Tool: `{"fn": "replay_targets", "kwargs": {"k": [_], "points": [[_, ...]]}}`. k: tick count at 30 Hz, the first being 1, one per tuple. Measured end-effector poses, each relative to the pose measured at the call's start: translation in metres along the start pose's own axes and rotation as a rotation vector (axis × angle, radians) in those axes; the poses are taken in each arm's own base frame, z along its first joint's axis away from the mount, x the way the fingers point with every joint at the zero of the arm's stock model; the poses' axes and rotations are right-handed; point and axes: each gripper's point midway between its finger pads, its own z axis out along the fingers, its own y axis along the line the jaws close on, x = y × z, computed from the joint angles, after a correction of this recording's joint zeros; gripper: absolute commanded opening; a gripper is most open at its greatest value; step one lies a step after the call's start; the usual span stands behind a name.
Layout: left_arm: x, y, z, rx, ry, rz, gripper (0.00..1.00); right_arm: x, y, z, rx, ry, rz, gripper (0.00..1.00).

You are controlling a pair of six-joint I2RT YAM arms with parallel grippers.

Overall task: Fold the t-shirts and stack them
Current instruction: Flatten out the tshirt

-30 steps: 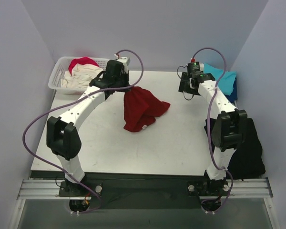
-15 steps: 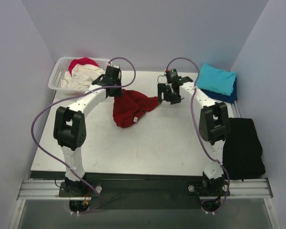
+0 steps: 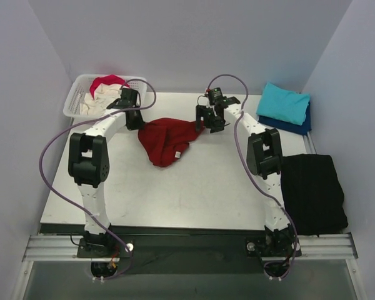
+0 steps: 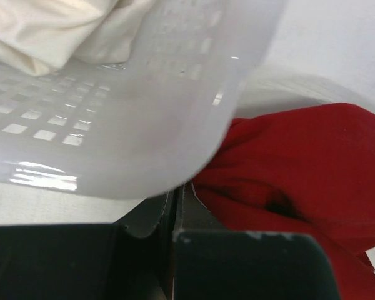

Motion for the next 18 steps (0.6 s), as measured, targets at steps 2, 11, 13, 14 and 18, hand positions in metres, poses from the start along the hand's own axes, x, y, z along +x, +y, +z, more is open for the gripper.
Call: {"fn": "replay_targets", "kwargs": {"k": [2, 11, 13, 14, 18], "points": [[0.003, 0.010, 0.009, -0.021, 0.021, -0.023, 0.00, -0.004, 0.003, 0.005, -0.017, -0.003, 0.008, 0.71], [0.001, 0.022, 0.022, -0.060, 0.038, -0.056, 0.00, -0.002, 0.014, 0.022, -0.085, 0.024, 0.031, 0.67], [-0.004, 0.023, 0.022, -0.066, 0.025, -0.060, 0.00, -0.001, 0.016, 0.024, -0.101, 0.031, 0.033, 0.65], [-0.007, 0.024, 0.022, -0.071, 0.015, -0.061, 0.00, 0.000, 0.017, 0.025, -0.108, 0.036, 0.035, 0.63], [-0.026, 0.029, 0.020, -0.089, -0.035, -0.075, 0.00, 0.000, 0.022, 0.025, -0.139, 0.038, 0.037, 0.32]]}}
